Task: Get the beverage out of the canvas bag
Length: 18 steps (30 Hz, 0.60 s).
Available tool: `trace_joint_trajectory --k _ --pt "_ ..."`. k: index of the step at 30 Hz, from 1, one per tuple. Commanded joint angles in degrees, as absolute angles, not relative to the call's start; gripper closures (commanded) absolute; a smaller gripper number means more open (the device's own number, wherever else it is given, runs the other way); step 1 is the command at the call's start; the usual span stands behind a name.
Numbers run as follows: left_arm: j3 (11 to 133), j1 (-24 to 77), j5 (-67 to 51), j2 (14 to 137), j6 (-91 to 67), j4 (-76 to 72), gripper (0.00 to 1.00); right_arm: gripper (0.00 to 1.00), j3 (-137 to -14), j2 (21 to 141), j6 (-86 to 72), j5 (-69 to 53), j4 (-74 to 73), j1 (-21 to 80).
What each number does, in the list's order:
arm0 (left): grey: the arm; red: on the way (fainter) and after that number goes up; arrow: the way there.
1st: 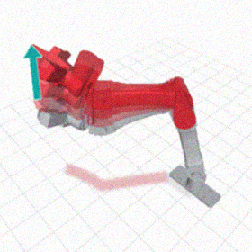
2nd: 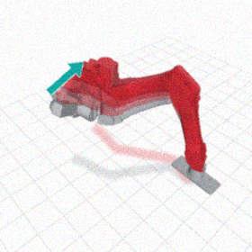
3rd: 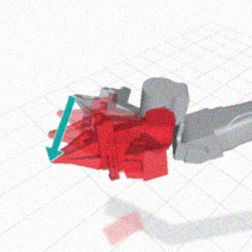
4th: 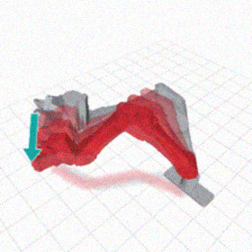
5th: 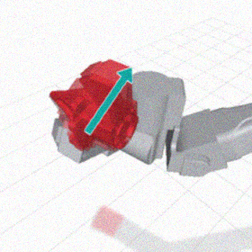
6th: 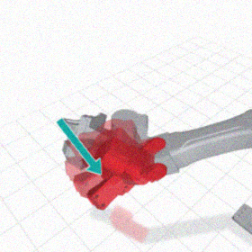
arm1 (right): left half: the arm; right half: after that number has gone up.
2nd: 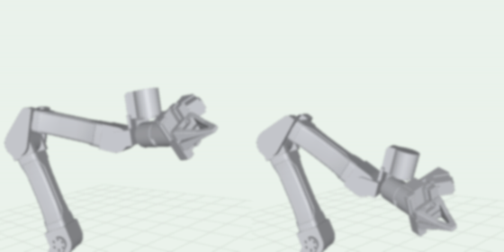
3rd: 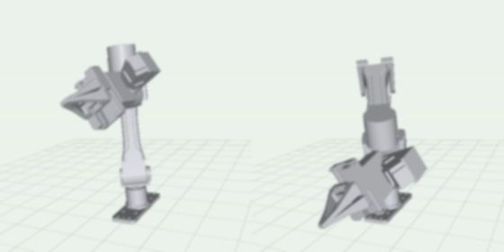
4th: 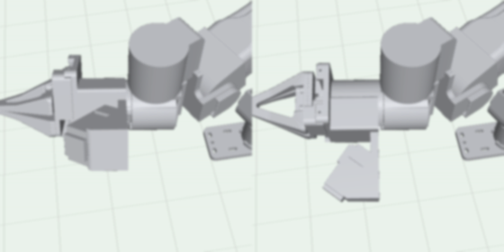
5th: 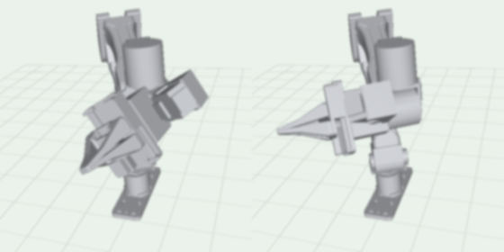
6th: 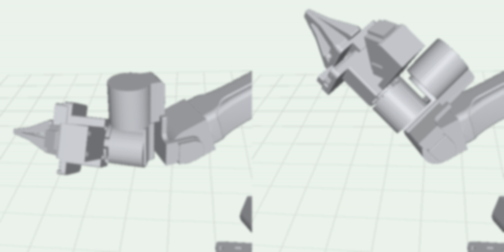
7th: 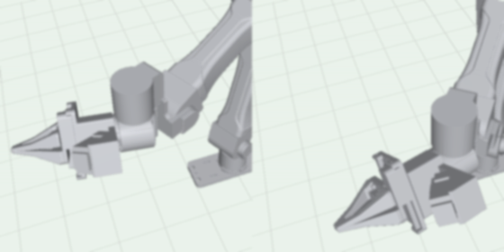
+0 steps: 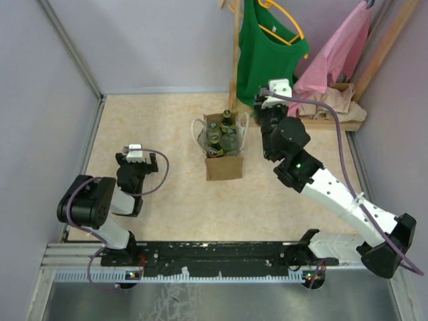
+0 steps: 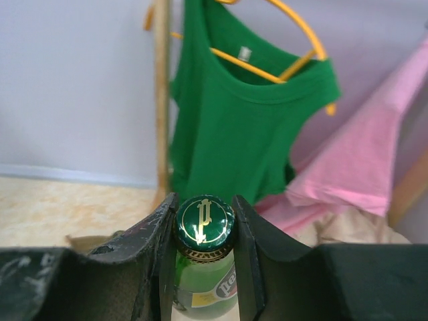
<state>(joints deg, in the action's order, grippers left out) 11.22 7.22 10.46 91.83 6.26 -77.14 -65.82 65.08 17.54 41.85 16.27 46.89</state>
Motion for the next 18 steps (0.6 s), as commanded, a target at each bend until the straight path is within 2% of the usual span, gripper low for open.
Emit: trace_joint_trajectory --k 1,8,12,18 --pt "11.96 6.78 9.93 91.85 5.84 -78.13 0.0 1.0 -71.88 60.25 21.07 49.93 24.76 41.72" --pt "11.97 6.81 9.92 91.84 5.82 -78.09 0.0 1.0 -67.56 58.06 9.36 47.72 15.74 29.47" --pt "11.99 6.83 9.88 91.85 5.83 -78.13 0.0 1.0 -64.46 59.9 -0.16 41.85 9.04 21.52" --pt "12.04 6.78 9.91 91.85 5.88 -78.1 0.0 1.0 -59.02 65.52 -3.87 36.61 11.09 16.81"
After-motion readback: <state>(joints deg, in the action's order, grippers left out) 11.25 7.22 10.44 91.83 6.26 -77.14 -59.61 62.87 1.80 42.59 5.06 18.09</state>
